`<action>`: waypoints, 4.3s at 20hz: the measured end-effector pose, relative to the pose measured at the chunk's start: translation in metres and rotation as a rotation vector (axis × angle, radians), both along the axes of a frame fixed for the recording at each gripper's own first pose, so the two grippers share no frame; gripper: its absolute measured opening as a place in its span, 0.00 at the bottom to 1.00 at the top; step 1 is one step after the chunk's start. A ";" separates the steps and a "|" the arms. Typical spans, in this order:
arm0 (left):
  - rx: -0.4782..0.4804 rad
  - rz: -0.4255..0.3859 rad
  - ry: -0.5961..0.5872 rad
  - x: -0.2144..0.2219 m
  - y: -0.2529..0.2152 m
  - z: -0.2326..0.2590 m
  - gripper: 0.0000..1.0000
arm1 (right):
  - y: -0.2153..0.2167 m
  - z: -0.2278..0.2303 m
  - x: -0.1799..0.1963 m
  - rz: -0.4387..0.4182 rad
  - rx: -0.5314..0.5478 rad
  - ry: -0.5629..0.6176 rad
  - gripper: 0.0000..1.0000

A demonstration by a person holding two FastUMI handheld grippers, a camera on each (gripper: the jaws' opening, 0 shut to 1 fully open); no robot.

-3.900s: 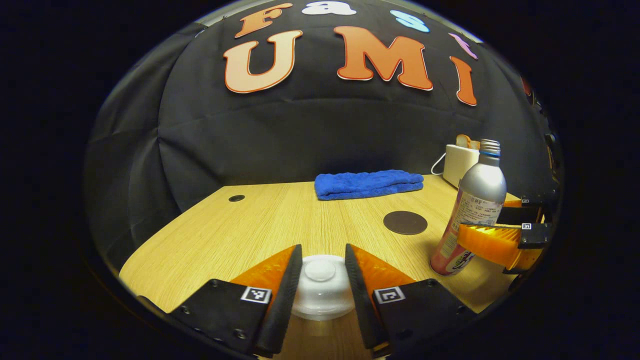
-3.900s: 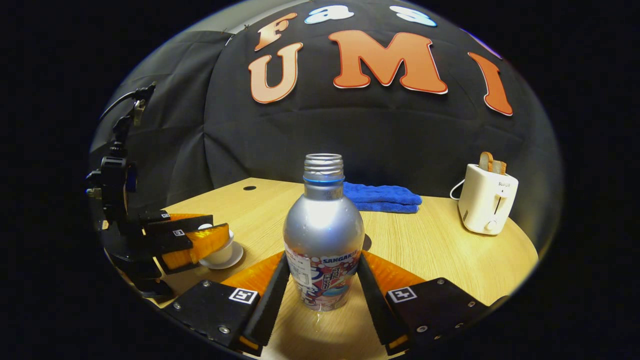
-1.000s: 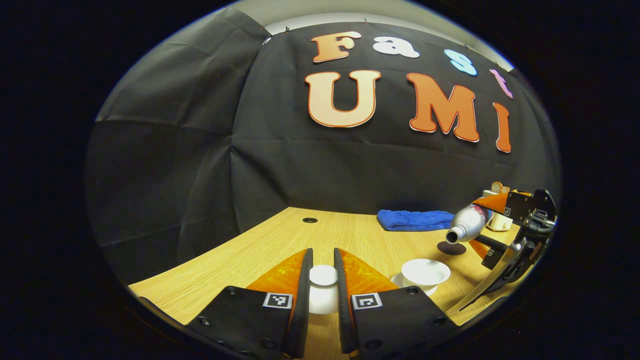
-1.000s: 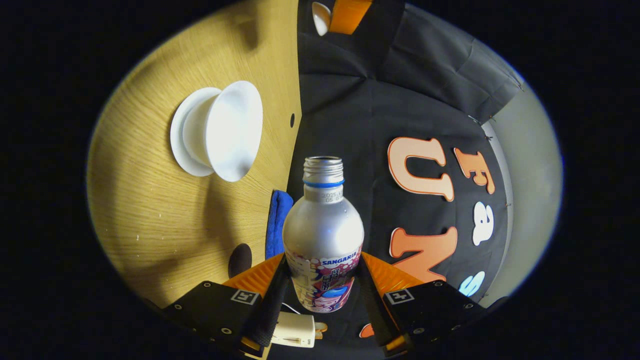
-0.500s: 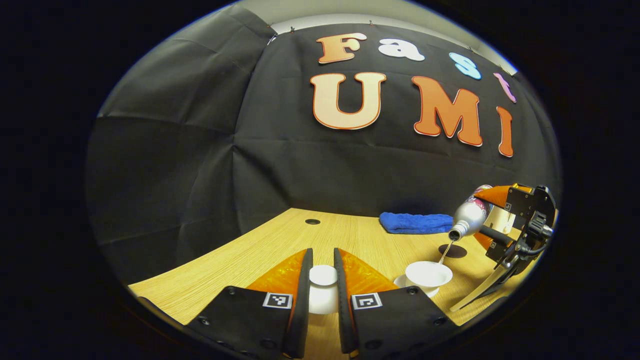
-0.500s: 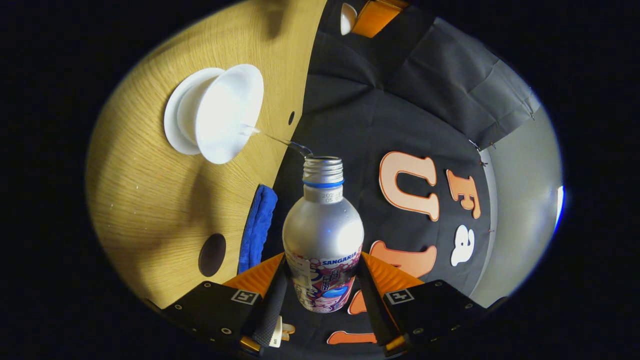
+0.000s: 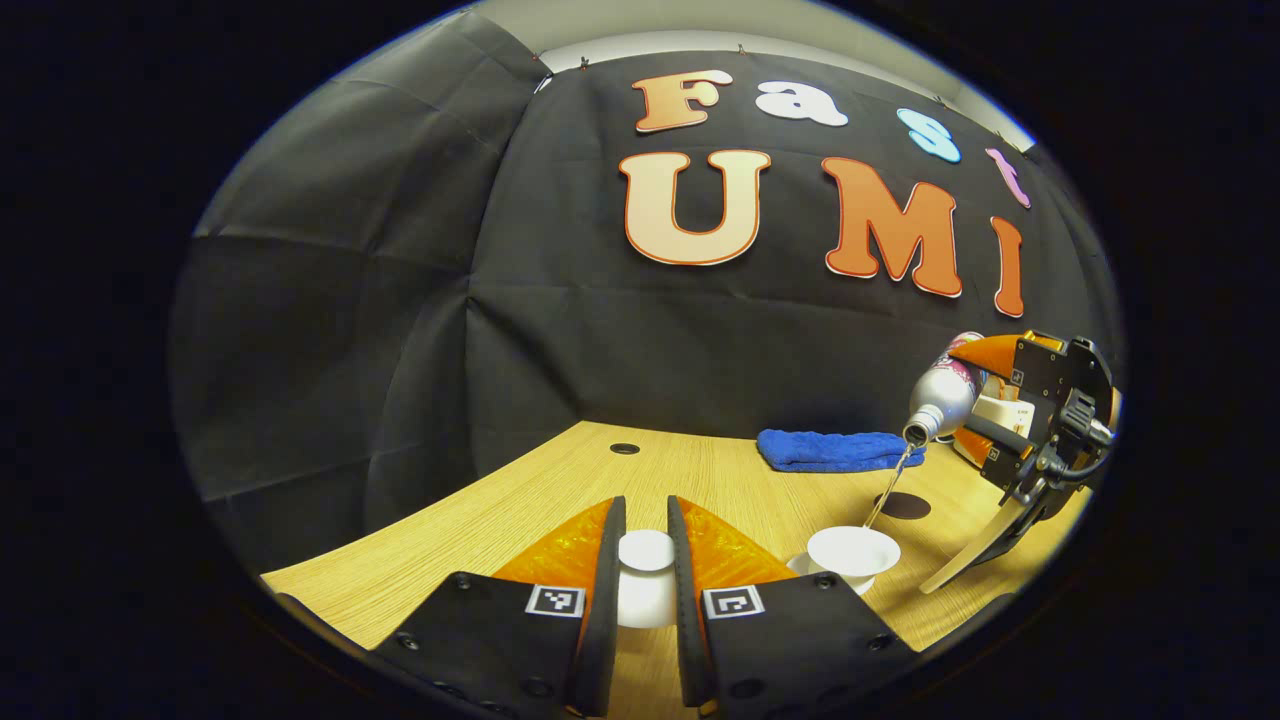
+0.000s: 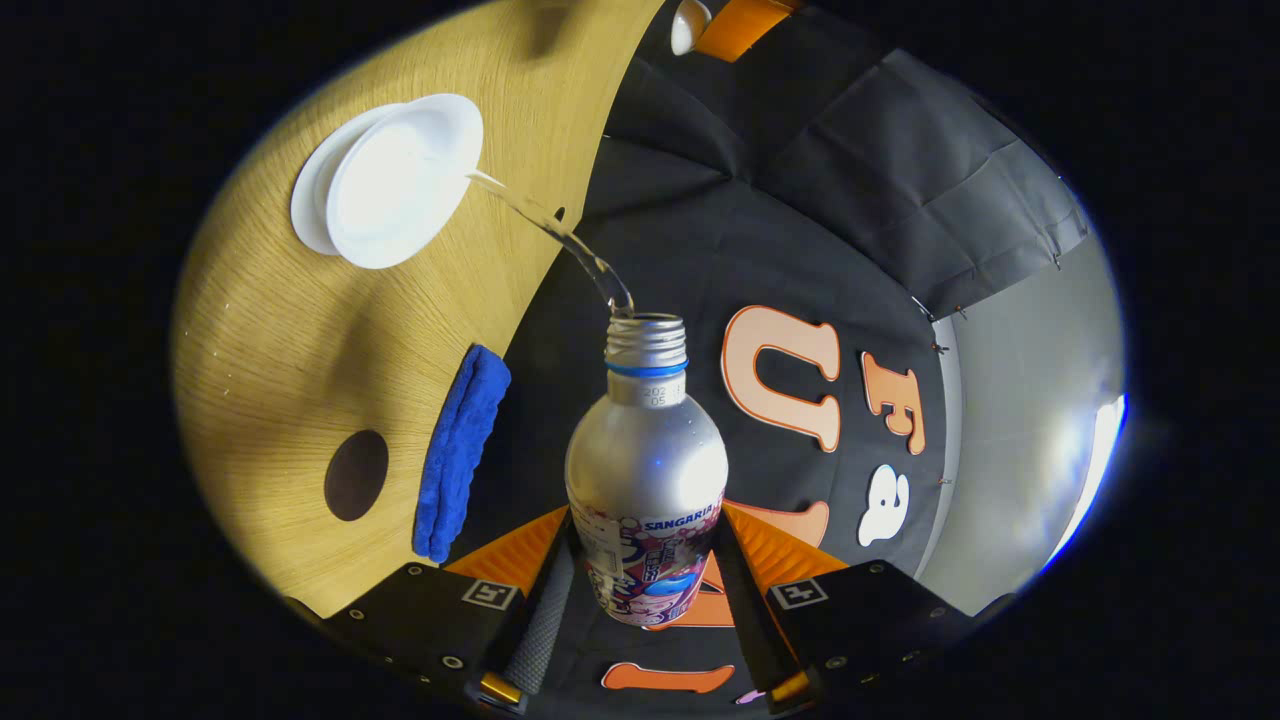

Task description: Open the teacup lid with one hand, grasp the water bottle and pour water into the teacup with the other hand; after pouring, place the water bottle on the coaster and then close the teacup lid.

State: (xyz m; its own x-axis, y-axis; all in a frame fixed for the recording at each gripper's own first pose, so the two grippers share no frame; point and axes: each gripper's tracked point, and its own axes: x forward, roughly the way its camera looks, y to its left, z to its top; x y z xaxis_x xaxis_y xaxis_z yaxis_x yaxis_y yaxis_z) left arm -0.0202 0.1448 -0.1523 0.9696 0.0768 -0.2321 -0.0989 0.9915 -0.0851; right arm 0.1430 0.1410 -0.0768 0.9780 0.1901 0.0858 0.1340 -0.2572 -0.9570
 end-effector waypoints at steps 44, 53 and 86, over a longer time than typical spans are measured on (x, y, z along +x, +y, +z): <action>0.000 -0.026 0.001 -0.001 -0.012 0.003 0.29 | 0.034 -0.069 -0.005 0.078 0.334 0.296 0.77; -0.003 -0.065 -0.038 0.011 -0.033 0.022 0.29 | 0.005 -0.041 0.003 0.029 0.877 0.409 0.77; 0.011 -0.211 -0.026 0.058 -0.148 0.032 0.29 | -0.092 -0.150 0.049 -0.311 1.784 0.740 0.77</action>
State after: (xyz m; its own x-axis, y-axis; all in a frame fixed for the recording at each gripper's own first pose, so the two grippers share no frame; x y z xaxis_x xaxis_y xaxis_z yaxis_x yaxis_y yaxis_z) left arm 0.0375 -0.0028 -0.1208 0.9701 -0.1263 -0.2075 0.1132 0.9908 -0.0740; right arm 0.1921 0.0490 -0.2268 0.8827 0.2065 -0.4222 -0.2017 0.9778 0.0566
